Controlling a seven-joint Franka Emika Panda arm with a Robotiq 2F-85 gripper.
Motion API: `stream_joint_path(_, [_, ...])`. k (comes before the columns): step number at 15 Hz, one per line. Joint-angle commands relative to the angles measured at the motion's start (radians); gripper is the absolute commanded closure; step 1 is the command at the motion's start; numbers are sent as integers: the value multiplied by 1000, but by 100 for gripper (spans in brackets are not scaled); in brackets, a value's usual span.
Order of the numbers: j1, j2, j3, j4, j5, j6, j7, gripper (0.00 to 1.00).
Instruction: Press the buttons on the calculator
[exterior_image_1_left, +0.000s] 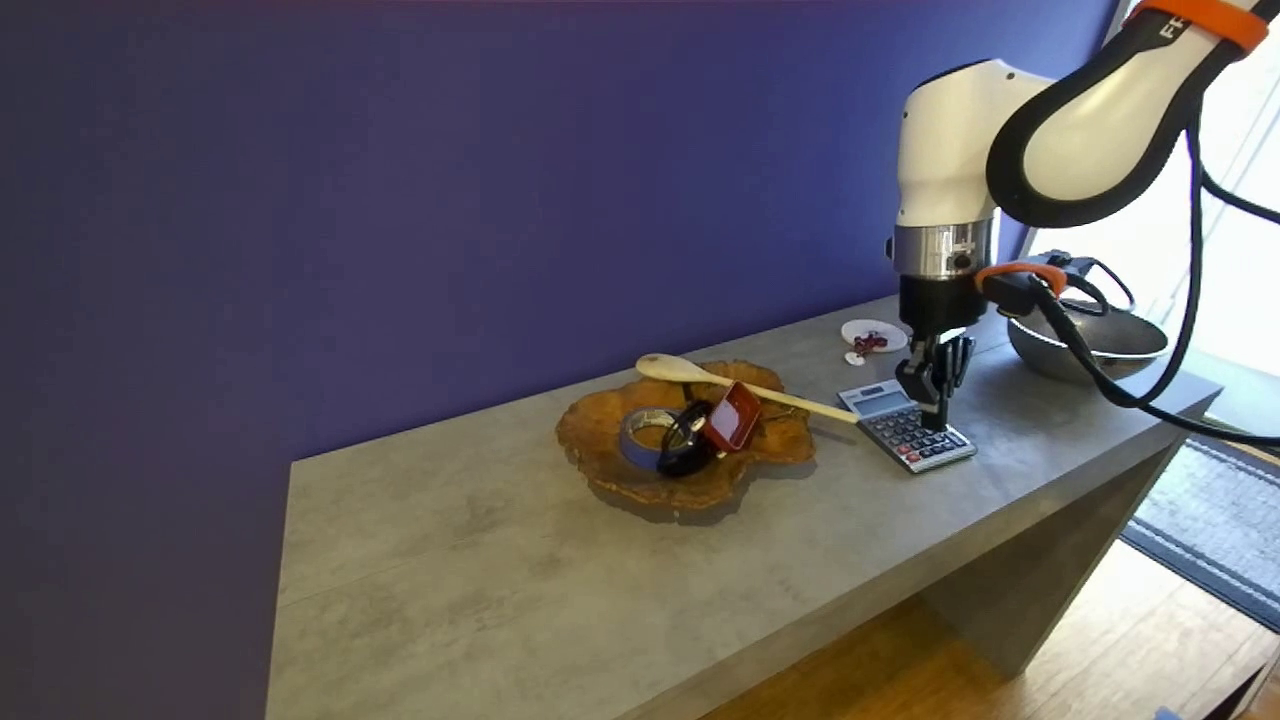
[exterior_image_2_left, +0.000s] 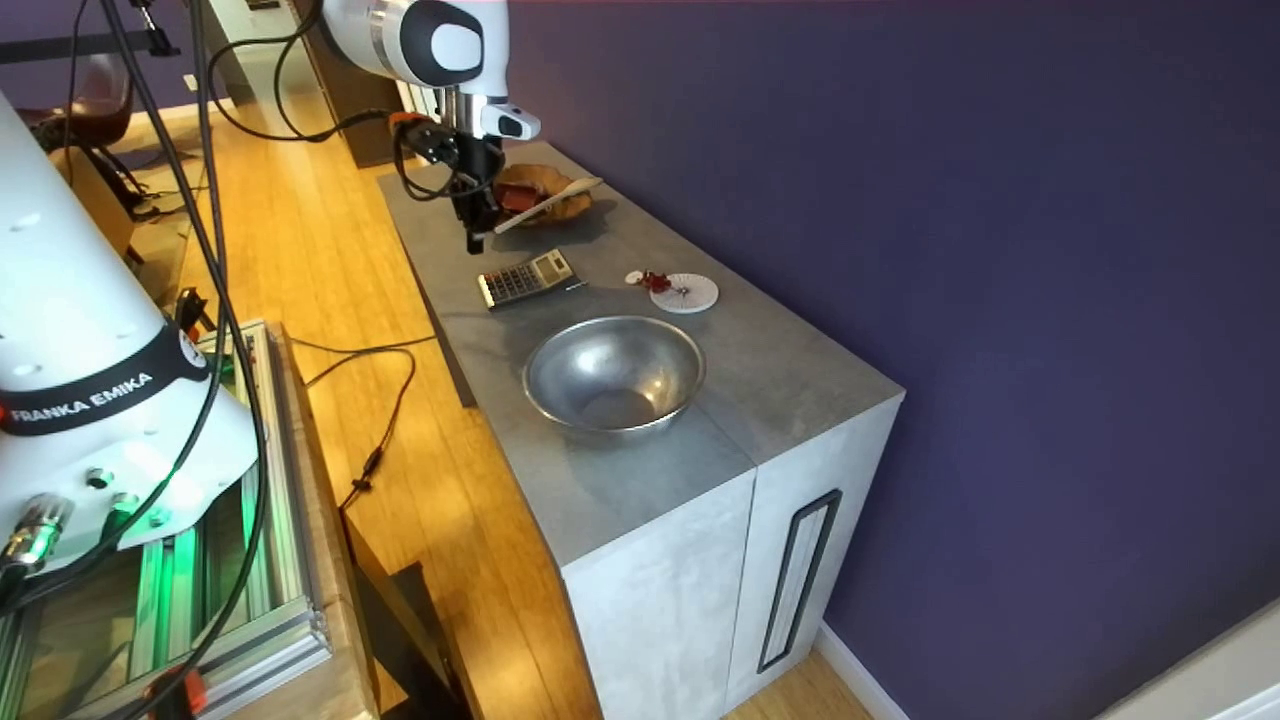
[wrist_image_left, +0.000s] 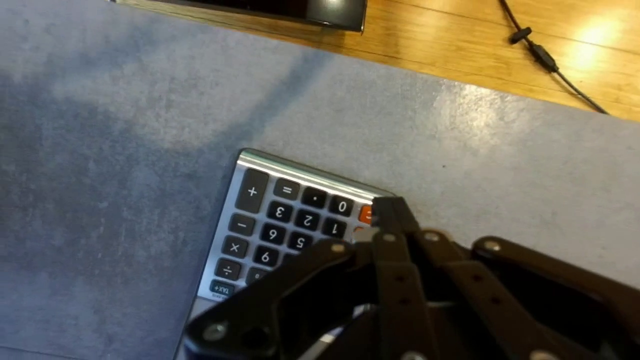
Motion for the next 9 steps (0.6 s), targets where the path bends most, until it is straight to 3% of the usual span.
stream_joint_path(1, [43, 55, -49, 71, -87, -73, 49, 100])
stream_joint_path(9, [40, 124, -63, 131, -90, -86, 25, 100])
